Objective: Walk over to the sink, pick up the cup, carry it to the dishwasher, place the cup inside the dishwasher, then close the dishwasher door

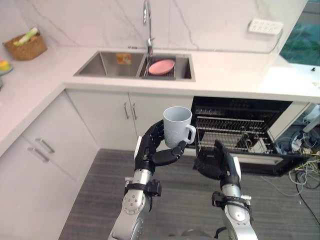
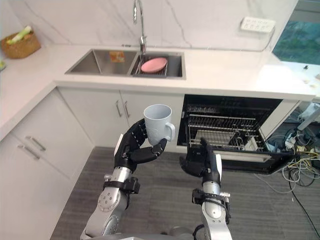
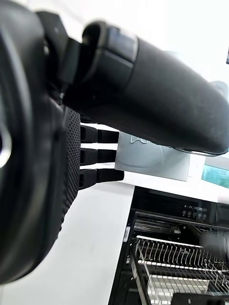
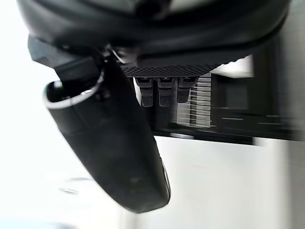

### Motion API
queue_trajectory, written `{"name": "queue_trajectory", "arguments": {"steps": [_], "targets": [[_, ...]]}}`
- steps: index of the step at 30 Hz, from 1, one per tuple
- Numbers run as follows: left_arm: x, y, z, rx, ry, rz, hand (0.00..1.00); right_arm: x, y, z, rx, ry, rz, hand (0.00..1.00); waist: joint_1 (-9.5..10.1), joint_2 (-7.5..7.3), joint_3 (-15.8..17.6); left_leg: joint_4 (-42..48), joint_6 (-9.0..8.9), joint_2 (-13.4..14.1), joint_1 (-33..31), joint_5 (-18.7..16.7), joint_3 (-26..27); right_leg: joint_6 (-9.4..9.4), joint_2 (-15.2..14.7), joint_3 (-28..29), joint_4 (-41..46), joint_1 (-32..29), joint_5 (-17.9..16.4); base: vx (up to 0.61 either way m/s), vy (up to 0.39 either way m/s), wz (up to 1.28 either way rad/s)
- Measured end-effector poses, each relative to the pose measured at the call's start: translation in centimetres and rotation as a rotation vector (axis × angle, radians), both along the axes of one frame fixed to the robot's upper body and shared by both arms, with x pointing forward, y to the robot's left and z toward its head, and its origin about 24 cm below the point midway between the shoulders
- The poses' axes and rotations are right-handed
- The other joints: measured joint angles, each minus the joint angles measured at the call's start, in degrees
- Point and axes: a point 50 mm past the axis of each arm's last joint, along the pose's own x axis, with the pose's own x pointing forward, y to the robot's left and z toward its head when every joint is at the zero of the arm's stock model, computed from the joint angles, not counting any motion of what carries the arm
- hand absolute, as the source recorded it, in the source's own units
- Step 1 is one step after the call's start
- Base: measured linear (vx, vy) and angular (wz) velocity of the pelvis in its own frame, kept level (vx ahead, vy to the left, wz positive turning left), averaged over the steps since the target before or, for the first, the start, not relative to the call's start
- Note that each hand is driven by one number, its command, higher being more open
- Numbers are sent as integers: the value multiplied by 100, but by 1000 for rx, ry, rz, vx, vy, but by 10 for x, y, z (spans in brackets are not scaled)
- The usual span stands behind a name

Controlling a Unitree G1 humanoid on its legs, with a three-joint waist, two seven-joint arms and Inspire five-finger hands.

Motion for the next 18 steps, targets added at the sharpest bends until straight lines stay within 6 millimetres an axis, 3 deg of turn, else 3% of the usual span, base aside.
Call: {"name": "queue_trajectory", "arguments": {"steps": [1,4,5,6,7,8,9,11,12,13,14,15,18], "targets": [[0,0,-1,2,5,0,30,2,1,1,1,-5,4,90,23,-5,3,-385,33,-107,-97,-81,-51,24,-42,95,3,60,-55,374,155,-76],[0,1,-3,8,11,3,30,9,1,-4,21,11,8,90,110,-21,13,-2876,-155,-996,-208,-76,-990,223,-294,668,22,247,-270,364,224,-82],[0,2,-3,15,10,8,30,12,1,-8,16,26,13,90,113,-11,6,-3535,-311,-1160,-203,64,-1346,298,-321,857,10,267,-310,401,271,-111],[0,3,-3,25,8,16,30,14,1,-12,21,43,17,90,119,59,-36,-4292,-395,-1244,-153,470,-1697,443,-308,1131,14,270,-404,503,363,-120],[-1,4,-4,32,12,15,30,13,2,-15,26,57,21,90,131,89,-57,-4342,-403,-1266,-37,1029,-1713,553,-308,1379,51,324,-519,440,337,-129],[-1,7,-5,47,14,17,30,13,6,-17,40,65,31,90,130,3,-72,-4269,-329,-1289,28,1241,-1583,642,-385,1588,102,352,-644,443,335,-116],[-1,11,-7,71,18,22,30,12,13,-17,70,64,48,90,67,-170,-162,-4147,-208,-1392,24,1072,-1277,755,-605,1755,230,243,-726,330,248,-98],[0,14,-6,81,16,33,30,15,20,-12,84,43,76,90,76,-253,-207,-4147,-57,-1444,131,873,-778,982,-815,1777,643,-66,-740,319,280,-119],[0,16,-7,86,17,43,30,19,25,-9,94,30,108,90,89,-256,-205,-4340,34,-1467,381,810,-441,1295,-973,1551,1082,-334,-711,249,263,-133],[0,17,-7,91,19,50,30,21,28,-8,101,24,122,90,96,-247,-199,-4470,61,-1478,538,795,-300,1378,-1075,1303,1321,-464,-673,194,227,-126],[1,21,-7,101,20,63,30,24,35,-6,108,16,155,90,100,-237,-193,-4718,122,-1488,887,757,-40,1352,-1319,616,1769,-640,-719,183,234,-114],[2,25,-7,111,17,84,30,27,42,-4,115,8,188,90,89,-218,-216,-4929,142,-1464,1151,723,172,1127,-1498,-49,2069,-826,-847,166,212,-102],[8,34,-1,131,-17,132,30,35,49,4,140,-35,248,90,36,-138,-212,-5176,120,-1235,1368,597,478,964,-1315,-804,1972,-1473,-914,95,61,-69]]}}
